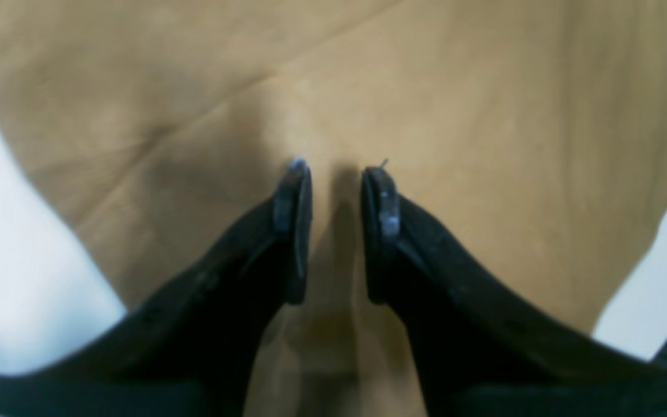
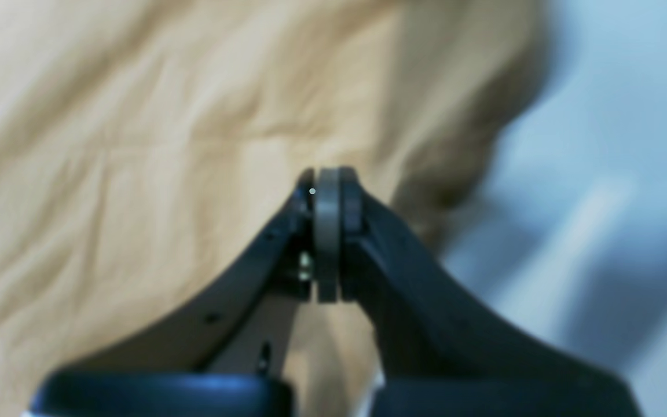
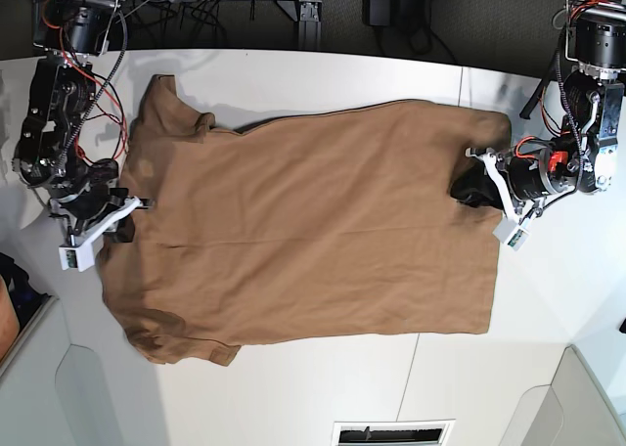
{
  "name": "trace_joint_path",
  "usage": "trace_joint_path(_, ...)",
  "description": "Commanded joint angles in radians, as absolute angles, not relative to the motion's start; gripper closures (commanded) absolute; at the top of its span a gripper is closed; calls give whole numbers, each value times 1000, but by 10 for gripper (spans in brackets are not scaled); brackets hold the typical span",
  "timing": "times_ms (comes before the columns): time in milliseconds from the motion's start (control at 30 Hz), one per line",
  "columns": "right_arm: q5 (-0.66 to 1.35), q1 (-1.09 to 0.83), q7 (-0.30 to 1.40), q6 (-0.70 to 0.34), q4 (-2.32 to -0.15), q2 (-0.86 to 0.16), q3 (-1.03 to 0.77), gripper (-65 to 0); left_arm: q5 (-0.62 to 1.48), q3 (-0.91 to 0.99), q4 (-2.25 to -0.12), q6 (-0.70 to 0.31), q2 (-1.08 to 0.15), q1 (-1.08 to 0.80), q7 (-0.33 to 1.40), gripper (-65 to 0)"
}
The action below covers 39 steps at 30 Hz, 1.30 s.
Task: Layout the t-shirt on the table in an organized manner, then fold the t-shirt properly
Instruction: 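Pull the shirt with both grippers to straighten it along the table, then release with the right gripper and regrasp the shirt hem nearby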
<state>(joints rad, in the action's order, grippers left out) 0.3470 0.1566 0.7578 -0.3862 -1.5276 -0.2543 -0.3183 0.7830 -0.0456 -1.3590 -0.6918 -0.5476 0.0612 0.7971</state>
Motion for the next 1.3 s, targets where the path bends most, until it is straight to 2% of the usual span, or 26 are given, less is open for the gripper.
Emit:
trace_joint_path(0, 359, 154, 757, -389, -1576, -269, -344, 0, 805, -37, -1393, -698, -566, 83, 779, -184)
trace_joint_path(67, 359, 131, 799, -389, -1626, -269, -389, 0, 812, -37, -1415, -698, -566, 83, 779, -184)
trace_joint_path(167, 363, 83, 828, -389, -1647, -269, -466, -163, 822, -37, -1421, -698, -565, 82, 779, -184)
trace_joint_path(233, 395, 35, 827, -389, -1645, -269, -509, -225, 829, -37, -1421, -698, -565, 80, 780, -184)
trace_joint_path(433, 501, -85, 778, -391, -1636, -253, -527, -243, 838, -37, -1421, -698, -565, 80, 779, -184)
trace_joint_path(567, 510, -86, 770, -424, -1607, -215, -528, -352, 838, -37, -1421, -698, -565, 80, 779, -184)
trace_joint_path(600, 518, -86, 769, -424, -1601, -206, -528, -363, 838, -37, -1421, -698, -565, 80, 779, -184)
trace_joint_path(867, 532, -86, 763, -434, -1561, -141, -516, -359, 838, -37, -1421, -698, -565, 80, 779, -184)
trace_joint_path(933, 531, -86, 762, -435, -1558, -135, -510, -294, 838, -37, -1421, -698, -565, 80, 780, -184)
trace_joint_path(1067, 531, -75, 756, -435, -1557, -133, -506, -45, 838, -37, -1421, -698, -565, 80, 780, -184)
trace_joint_path(1100, 532, -68, 756, -435, -1558, -133, -506, 0, 838, -37, -1421, -698, -565, 80, 780, -184)
trace_joint_path(1267, 530, -27, 756, -479, -1560, -133, -506, 0, 838, -37, -1421, -698, -566, 80, 787, -184)
